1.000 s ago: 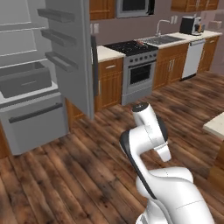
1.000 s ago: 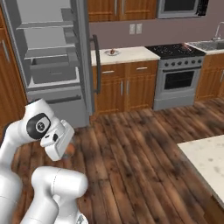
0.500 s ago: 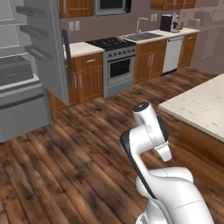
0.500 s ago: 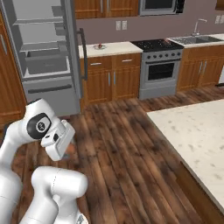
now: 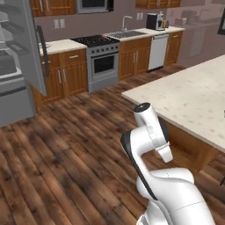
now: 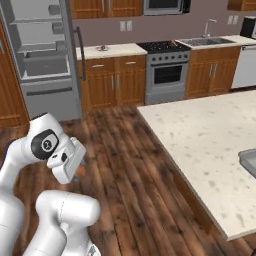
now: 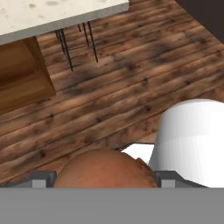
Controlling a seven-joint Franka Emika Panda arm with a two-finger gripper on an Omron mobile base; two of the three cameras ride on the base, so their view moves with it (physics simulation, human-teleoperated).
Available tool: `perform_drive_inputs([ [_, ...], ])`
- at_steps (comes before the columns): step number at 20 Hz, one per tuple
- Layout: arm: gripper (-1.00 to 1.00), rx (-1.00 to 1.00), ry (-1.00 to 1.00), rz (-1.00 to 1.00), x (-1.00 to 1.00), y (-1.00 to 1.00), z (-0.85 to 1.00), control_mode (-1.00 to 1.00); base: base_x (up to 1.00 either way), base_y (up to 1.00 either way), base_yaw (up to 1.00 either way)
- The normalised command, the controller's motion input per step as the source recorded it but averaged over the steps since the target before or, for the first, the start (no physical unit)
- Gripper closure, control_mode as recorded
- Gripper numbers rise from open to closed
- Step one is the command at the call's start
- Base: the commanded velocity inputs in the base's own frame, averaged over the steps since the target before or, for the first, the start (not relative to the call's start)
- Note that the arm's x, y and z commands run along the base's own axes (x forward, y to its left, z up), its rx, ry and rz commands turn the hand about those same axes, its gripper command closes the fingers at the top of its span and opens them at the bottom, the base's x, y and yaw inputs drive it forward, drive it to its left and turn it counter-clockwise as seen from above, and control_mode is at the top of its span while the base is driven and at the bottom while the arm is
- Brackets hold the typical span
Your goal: Place the cold items (orange and onion) from the fridge in one tupperware on the dining counter. Place the warm items (kebab skewer and hot dog) in the stove area in another tupperware.
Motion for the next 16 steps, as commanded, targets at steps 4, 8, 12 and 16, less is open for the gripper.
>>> perform_drive_inputs([
  [4,1.0,0.0,0.0,0.0,0.0,0.0,0.0,1.0,-1.0,-1.0,0.03],
  [8,1.0,0.0,0.0,0.0,0.0,0.0,0.0,1.0,-1.0,-1.0,0.06],
  [12,1.0,0.0,0.0,0.0,0.0,0.0,0.0,1.0,-0.92,-1.0,0.08],
  [16,1.0,0.0,0.0,0.0,0.0,0.0,0.0,1.0,-0.43,-1.0,0.13],
])
